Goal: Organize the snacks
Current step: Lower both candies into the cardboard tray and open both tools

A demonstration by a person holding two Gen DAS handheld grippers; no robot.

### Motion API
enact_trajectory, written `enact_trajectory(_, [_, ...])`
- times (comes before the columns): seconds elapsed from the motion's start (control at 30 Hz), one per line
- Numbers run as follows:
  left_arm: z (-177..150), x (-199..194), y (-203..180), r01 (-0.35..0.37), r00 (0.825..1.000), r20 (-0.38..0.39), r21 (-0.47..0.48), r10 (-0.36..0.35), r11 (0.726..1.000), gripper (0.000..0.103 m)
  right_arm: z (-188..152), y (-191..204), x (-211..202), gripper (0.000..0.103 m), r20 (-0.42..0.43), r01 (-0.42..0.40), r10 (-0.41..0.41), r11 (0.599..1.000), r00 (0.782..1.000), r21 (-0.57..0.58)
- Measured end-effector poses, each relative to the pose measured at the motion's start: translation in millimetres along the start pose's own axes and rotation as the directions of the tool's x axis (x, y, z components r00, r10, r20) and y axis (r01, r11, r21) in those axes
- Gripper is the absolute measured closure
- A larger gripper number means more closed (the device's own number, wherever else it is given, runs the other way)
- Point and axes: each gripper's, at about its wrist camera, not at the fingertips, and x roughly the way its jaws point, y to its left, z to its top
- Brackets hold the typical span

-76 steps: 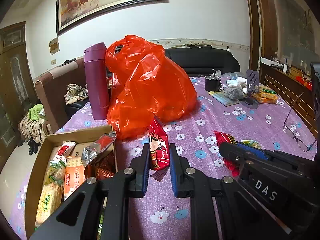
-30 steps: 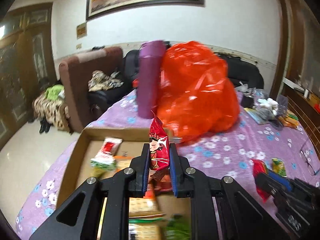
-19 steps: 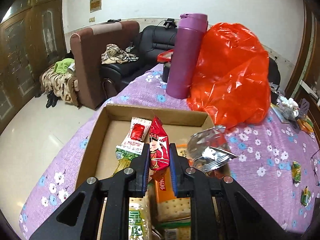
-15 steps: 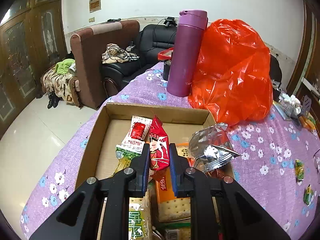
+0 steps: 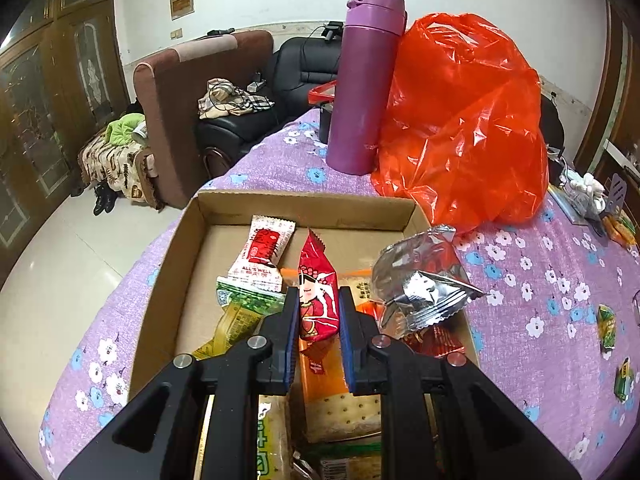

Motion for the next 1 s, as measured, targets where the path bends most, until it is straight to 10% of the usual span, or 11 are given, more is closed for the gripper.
enact_trajectory(1.0, [-2.0,-0.6,2.3,0.0,1.0,-0.002,-0.007,0.0,1.0,0.086,-1.5,7.9,0.6,0.08,-0.014,0.017,-0.018,0.999,1.0,-0.033])
